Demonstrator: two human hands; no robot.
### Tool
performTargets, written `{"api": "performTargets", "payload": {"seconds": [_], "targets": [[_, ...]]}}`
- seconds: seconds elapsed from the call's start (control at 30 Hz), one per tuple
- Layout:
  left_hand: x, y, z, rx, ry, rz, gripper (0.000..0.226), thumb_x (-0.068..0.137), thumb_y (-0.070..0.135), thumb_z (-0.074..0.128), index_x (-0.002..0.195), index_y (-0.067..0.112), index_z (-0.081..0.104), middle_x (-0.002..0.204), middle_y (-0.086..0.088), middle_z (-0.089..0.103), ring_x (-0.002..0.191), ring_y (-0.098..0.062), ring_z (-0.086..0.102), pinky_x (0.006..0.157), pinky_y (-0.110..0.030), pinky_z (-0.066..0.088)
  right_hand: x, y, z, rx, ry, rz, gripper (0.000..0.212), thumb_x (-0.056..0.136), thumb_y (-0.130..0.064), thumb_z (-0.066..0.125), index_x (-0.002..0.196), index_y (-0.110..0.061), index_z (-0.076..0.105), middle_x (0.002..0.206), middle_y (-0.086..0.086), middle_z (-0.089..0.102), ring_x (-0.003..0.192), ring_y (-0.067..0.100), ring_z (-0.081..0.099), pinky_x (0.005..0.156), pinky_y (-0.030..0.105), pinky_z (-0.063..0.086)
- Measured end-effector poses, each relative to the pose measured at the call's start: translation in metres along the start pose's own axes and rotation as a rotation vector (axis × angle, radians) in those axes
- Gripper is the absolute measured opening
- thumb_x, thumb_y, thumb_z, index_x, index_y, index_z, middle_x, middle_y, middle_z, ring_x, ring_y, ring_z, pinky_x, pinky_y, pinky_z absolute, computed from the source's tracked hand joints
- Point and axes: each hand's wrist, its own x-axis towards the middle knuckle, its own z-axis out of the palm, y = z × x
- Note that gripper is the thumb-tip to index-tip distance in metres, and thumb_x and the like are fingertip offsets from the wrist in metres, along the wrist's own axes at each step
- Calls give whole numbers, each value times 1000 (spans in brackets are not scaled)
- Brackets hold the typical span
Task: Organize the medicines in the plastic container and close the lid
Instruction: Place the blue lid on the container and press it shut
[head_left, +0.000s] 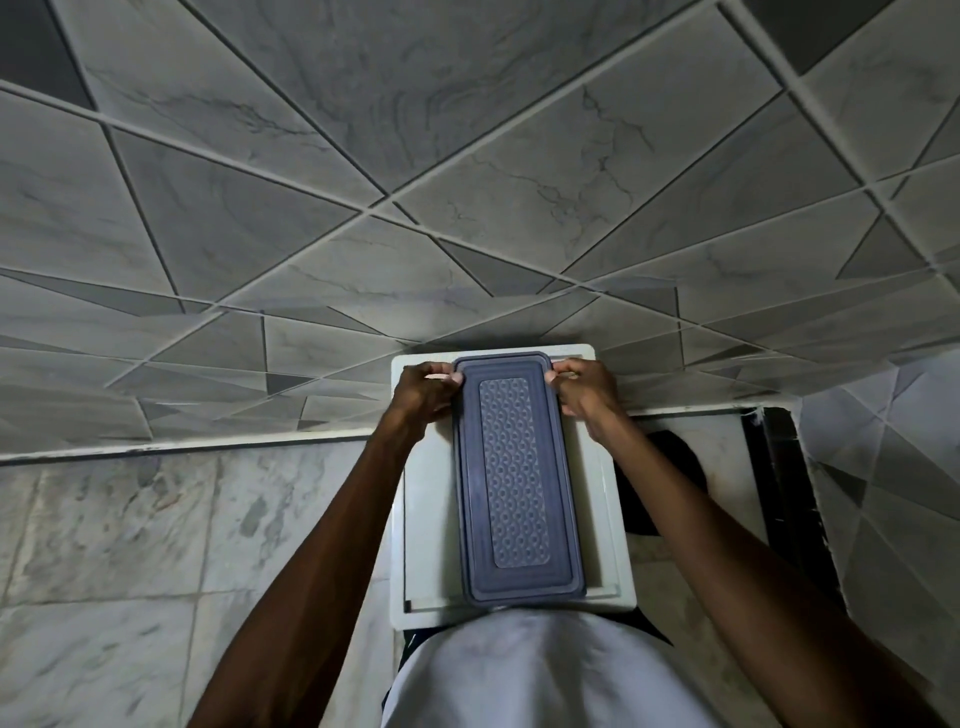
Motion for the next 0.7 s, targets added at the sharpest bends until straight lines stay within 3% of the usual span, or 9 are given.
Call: {"api": "performTargets", "payload": {"seconds": [0.1, 0.23, 0.3, 0.47, 0.6, 0.7], "targets": [[6, -5, 9, 75, 184, 71, 20, 82, 13, 72, 72, 21, 57, 71, -5, 59, 58, -15, 50, 55, -21, 42, 0, -1, 6, -95, 120, -36, 6, 75, -23, 71, 73, -17, 72, 87, 5, 75, 86, 27, 69, 84, 38, 56], [2, -5, 20, 180, 400, 132, 14, 75, 19, 78, 80, 16, 66, 82, -6, 67, 70, -17, 59, 70, -24, 48, -1, -6, 7, -73, 166, 7, 11, 72, -22, 74, 76, -12, 75, 88, 8, 77, 85, 25, 70, 83, 34, 55], [-4, -8, 19, 180, 376, 157, 15, 76, 19, 77, 87, 13, 68, 82, -7, 66, 71, -18, 59, 69, -25, 47, -1, -3, 5, -64, 127, -28, 10, 74, -21, 74, 76, -11, 74, 81, 8, 74, 77, 22, 65, 77, 34, 53], [-24, -32, 5, 103, 120, 29, 20, 81, 7, 71, 94, 14, 56, 87, -14, 59, 61, -17, 53, 59, -27, 45, -22, 16, -5, -28, -56, -16, 17, 80, -12, 72, 95, -13, 64, 72, -2, 58, 78, 19, 57, 73, 38, 52], [-45, -59, 1, 26, 93, -17, 15, 85, 10, 68, 83, 17, 55, 84, -10, 60, 71, -21, 55, 66, -30, 47, -46, 40, -10, -13, -114, 40, 13, 85, -15, 68, 85, -13, 55, 72, -2, 53, 68, 17, 54, 62, 34, 53], [-49, -69, 5, 6, 132, 1, 11, 86, 14, 68, 80, 14, 58, 81, -10, 60, 69, -21, 55, 63, -27, 47, -52, 47, -9, 24, -85, 75, 22, 85, -17, 68, 71, -16, 51, 67, 1, 52, 57, 14, 49, 54, 28, 49]]}}
